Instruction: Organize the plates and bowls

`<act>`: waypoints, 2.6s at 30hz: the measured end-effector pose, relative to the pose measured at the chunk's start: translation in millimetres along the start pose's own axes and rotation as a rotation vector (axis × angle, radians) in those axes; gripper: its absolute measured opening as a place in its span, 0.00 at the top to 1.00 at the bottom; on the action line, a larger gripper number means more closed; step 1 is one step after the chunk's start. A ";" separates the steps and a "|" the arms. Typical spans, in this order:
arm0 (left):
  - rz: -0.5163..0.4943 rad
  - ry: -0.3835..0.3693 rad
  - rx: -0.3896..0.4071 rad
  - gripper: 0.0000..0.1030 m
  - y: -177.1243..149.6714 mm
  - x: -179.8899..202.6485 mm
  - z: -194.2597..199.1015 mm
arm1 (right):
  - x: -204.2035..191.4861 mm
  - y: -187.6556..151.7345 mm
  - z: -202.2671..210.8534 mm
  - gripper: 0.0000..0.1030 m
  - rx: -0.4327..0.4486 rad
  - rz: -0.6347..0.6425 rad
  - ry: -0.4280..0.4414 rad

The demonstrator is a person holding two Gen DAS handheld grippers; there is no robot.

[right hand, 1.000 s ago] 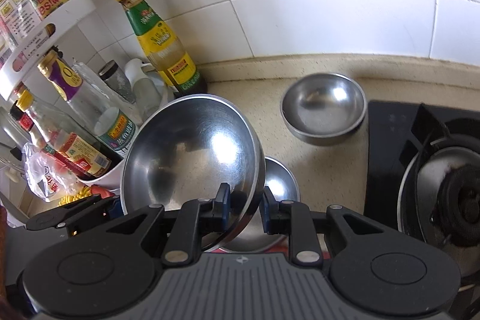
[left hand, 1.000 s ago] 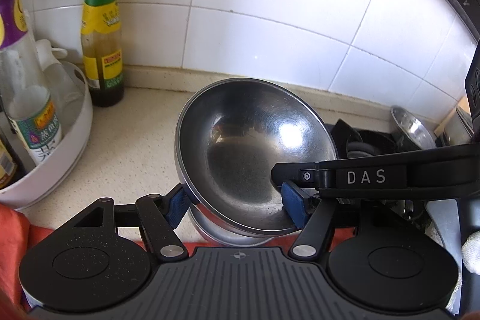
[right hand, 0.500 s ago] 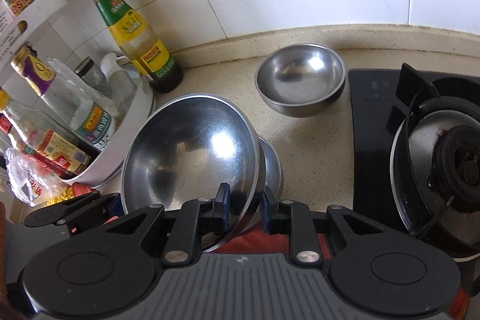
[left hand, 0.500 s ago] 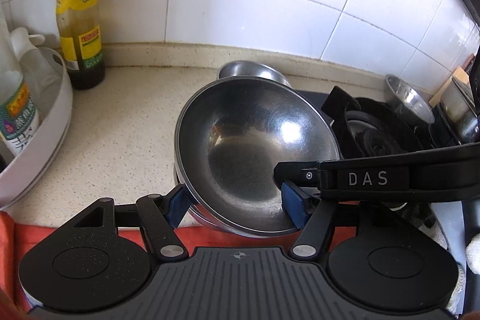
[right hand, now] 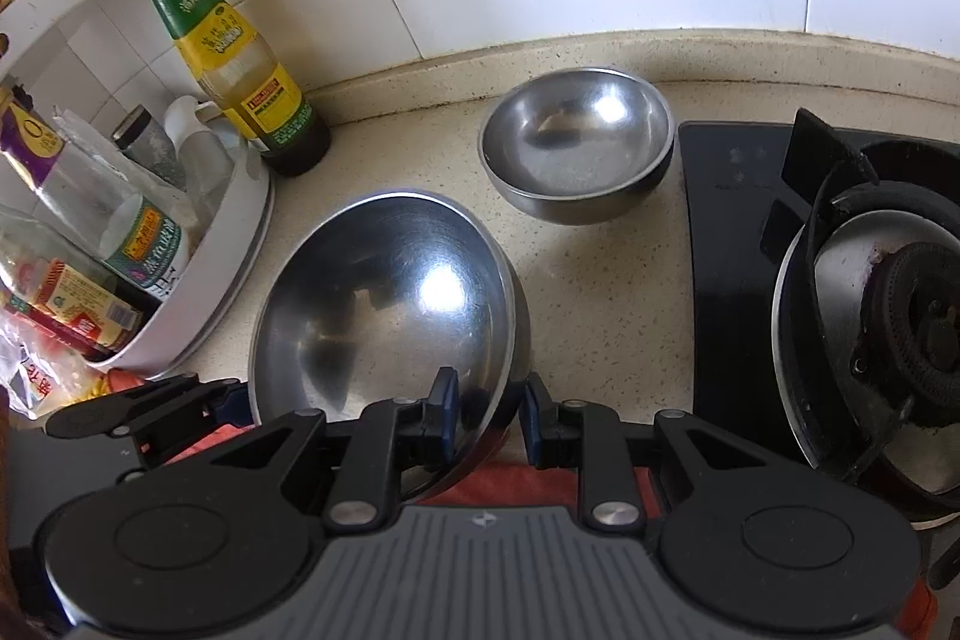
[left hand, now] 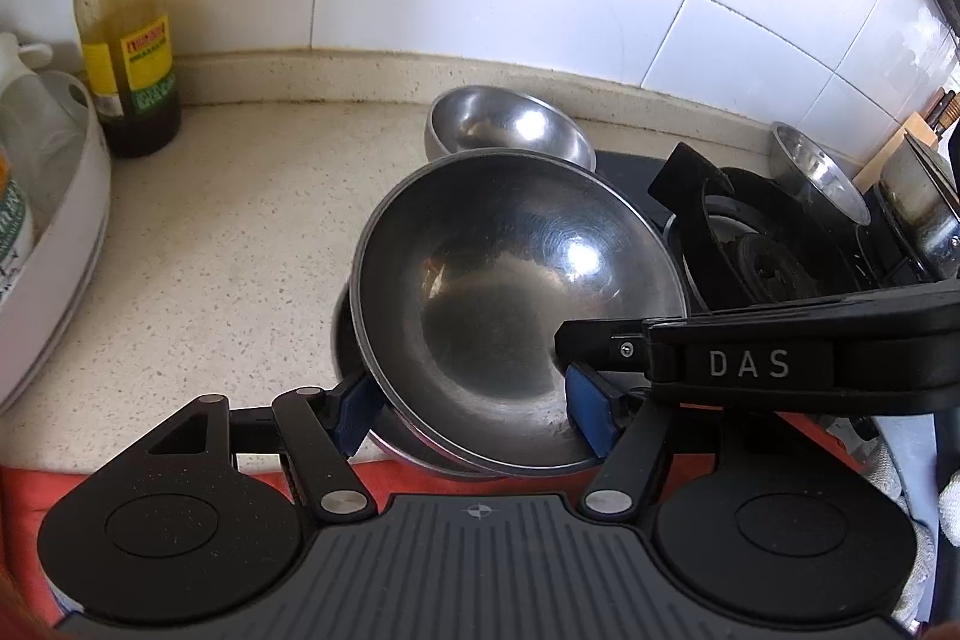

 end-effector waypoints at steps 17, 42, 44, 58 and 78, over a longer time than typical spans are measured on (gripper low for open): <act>0.000 -0.036 -0.014 0.17 13.2 -19.6 14.8 | 7.7 5.9 -13.4 0.76 -0.040 0.010 -0.013; -0.021 0.101 0.082 0.16 14.7 -25.5 32.6 | 15.5 12.7 12.5 0.74 0.016 0.000 0.009; -0.011 0.099 0.070 0.16 12.2 -25.5 28.1 | 18.6 13.3 13.6 0.74 0.016 -0.001 0.005; 0.047 0.082 0.033 0.16 12.9 -33.3 7.7 | 48.0 35.5 -5.9 0.68 -0.005 -0.061 -0.018; -0.149 0.166 -0.024 0.06 125.0 -13.9 -90.9 | 87.8 108.7 -71.5 0.64 -0.022 -0.134 -0.056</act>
Point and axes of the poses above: each gripper's, at about its wrist camera, not at the fingertips, and z roughly against the way its jaws point, x to its right, y to its top, the point moved 4 cm from there along -z, roughly the way its jaws point, and after that the axes turned 4 degrees about x, right-handed, at the moved point
